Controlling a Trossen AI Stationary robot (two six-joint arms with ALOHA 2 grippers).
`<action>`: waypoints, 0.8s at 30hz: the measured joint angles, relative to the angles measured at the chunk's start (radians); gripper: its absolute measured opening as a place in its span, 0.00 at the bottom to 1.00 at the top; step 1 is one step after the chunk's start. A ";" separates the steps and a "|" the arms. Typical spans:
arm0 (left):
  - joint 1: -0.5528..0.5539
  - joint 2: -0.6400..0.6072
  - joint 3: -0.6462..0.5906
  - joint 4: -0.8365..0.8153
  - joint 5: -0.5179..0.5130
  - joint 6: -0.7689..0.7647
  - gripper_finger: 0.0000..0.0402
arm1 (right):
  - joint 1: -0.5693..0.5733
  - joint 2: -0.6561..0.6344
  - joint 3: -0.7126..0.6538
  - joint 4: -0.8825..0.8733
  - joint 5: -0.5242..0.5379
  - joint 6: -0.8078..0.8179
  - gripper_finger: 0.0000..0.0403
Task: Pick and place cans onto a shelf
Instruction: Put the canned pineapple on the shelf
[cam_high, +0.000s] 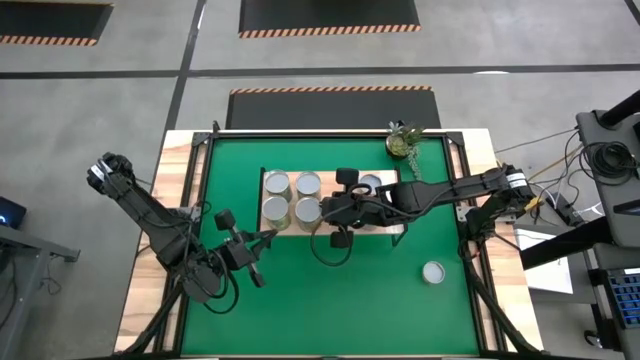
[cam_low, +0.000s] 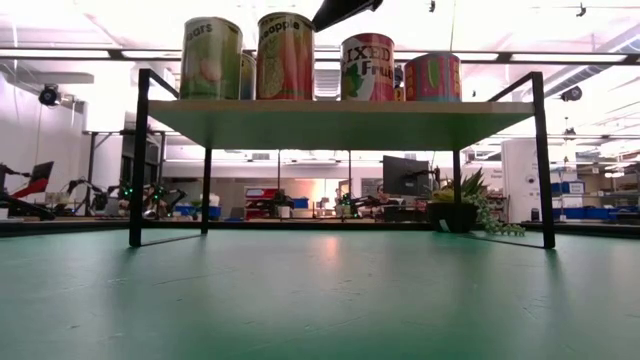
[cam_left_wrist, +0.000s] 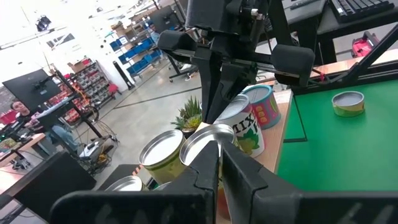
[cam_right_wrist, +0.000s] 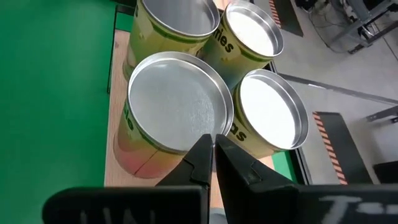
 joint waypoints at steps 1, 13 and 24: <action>0.000 0.000 0.000 0.000 0.000 0.000 0.00 | 0.000 0.000 -0.003 0.008 0.000 0.000 0.02; 0.000 0.000 0.000 0.000 0.000 -0.001 0.00 | 0.000 0.001 -0.008 0.046 0.000 -0.001 0.02; 0.000 0.000 0.000 -0.016 0.001 -0.012 0.00 | 0.000 -0.013 -0.010 0.044 -0.001 -0.016 0.02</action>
